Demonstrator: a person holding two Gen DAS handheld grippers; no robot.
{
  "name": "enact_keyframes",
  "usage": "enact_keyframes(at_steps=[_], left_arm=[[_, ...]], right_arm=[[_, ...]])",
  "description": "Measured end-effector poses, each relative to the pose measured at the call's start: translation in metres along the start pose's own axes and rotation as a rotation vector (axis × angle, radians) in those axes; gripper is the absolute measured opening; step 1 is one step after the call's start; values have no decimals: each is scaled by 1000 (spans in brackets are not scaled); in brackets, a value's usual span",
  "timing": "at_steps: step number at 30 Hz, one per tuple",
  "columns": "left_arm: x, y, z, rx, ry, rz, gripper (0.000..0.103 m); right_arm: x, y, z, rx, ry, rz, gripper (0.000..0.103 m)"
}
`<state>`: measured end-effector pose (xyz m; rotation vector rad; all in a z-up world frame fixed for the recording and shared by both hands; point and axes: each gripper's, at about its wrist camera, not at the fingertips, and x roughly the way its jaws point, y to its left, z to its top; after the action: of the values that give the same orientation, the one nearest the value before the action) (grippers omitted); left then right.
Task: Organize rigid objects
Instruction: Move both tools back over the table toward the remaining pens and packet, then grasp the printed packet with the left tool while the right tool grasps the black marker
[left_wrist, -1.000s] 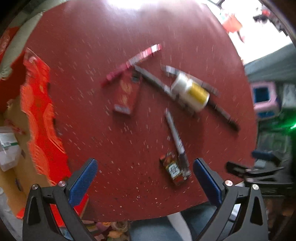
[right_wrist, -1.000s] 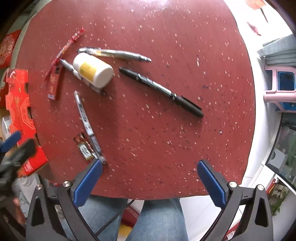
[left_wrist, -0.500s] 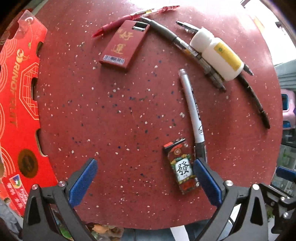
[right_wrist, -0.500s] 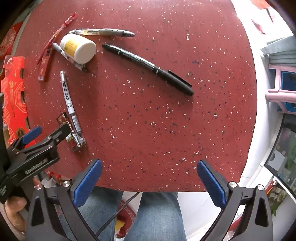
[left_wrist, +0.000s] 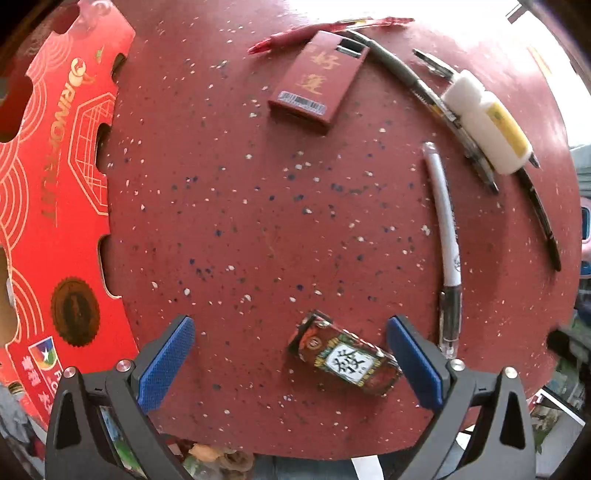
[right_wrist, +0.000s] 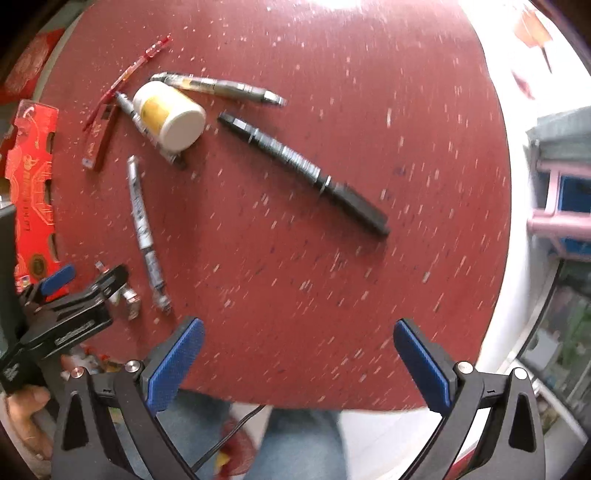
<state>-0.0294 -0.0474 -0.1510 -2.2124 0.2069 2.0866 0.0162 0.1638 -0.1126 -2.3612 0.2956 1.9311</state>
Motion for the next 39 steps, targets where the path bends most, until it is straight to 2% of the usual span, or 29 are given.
enact_keyframes(at_steps=[5, 9, 14, 19, 24, 29, 32, 34, 35, 38, 39], left_arm=[[-5, -21, -1, 13, -12, -23, 103], [1, -32, -1, -24, 11, -24, 103], [1, -29, -8, -125, -10, -35, 103], [12, -14, -34, -242, -18, -44, 103], [15, -11, -49, -315, -26, -46, 103], [19, -2, -63, -396, 1, -57, 103], [18, -4, -65, -396, 0, -59, 96], [11, -8, -62, -372, -3, -58, 85], [9, -12, -60, -356, -5, -55, 82], [5, -17, -61, -322, -7, -55, 69], [3, -18, -62, -316, -10, -52, 57]], right_arm=[[2, 6, 33, -143, -58, -116, 103], [8, 18, 59, -273, -81, -150, 103], [23, 31, 72, -425, -81, -174, 103], [28, 24, 76, -457, -80, -108, 103], [30, 18, 68, -485, -86, -107, 103], [36, 19, 59, -519, -38, -130, 103], [37, 24, 56, -544, -41, -140, 102], [37, 31, 53, -564, -50, -141, 96], [34, 37, 46, -578, -56, -140, 93], [26, 48, 27, -623, -64, -145, 67], [24, 49, 25, -628, -65, -143, 52]])
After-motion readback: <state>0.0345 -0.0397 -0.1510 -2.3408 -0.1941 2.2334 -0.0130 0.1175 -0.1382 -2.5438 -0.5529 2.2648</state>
